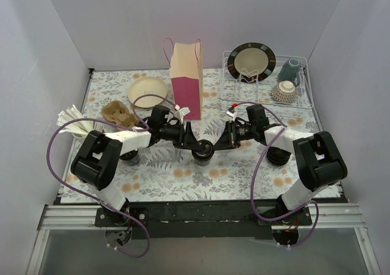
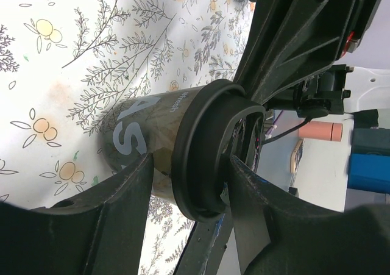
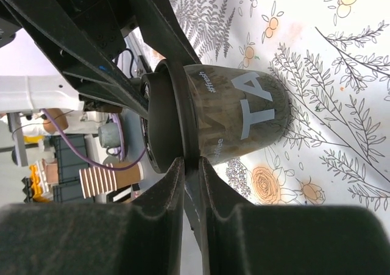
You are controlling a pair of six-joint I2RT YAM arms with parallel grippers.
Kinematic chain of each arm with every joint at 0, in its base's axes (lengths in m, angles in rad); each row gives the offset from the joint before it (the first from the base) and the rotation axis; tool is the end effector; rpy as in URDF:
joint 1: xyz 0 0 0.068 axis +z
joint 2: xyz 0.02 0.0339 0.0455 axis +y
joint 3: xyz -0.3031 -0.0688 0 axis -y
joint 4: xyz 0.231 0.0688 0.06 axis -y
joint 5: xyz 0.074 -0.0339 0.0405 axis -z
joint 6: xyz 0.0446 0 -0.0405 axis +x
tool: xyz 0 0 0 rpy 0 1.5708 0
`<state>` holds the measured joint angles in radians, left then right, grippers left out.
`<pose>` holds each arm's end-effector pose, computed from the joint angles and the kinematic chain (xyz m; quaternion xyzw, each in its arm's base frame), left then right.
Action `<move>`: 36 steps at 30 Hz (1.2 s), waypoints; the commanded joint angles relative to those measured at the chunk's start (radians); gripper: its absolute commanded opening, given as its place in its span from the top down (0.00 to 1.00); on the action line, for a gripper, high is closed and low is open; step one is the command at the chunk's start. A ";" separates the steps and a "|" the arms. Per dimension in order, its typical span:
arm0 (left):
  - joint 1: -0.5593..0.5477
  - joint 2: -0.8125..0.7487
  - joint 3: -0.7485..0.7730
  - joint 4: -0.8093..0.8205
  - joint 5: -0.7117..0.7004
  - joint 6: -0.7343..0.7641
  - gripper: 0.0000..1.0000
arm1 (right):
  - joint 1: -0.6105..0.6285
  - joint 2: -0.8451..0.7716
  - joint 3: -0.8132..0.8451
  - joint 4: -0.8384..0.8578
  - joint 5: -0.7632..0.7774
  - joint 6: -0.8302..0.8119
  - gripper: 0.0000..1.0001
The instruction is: Pack the takeout coffee
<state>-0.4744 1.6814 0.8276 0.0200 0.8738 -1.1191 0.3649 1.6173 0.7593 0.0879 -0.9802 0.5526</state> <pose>0.2686 -0.1763 0.2041 0.1232 -0.8500 0.5093 0.0541 0.2684 0.1422 0.2119 -0.1065 0.8261 0.5409 0.1163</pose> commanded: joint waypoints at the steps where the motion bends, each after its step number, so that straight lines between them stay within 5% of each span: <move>1: -0.007 0.120 -0.081 -0.238 -0.317 0.131 0.55 | 0.020 -0.016 0.018 -0.218 0.225 -0.088 0.73; 10: -0.007 0.121 -0.045 -0.250 -0.271 0.203 0.54 | 0.019 -0.034 0.187 -0.307 0.198 -0.117 0.60; 22: -0.009 0.159 0.002 -0.279 -0.277 0.249 0.54 | 0.012 0.061 0.265 -0.381 0.106 -0.206 0.61; 36: -0.009 0.189 0.024 -0.287 -0.283 0.251 0.55 | 0.012 0.026 0.177 -0.332 0.035 -0.189 0.64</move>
<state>-0.4732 1.7493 0.9291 -0.1024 0.9455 -0.9981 0.3702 1.6745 0.9844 -0.2504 -0.8993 0.3630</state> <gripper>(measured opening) 0.475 0.369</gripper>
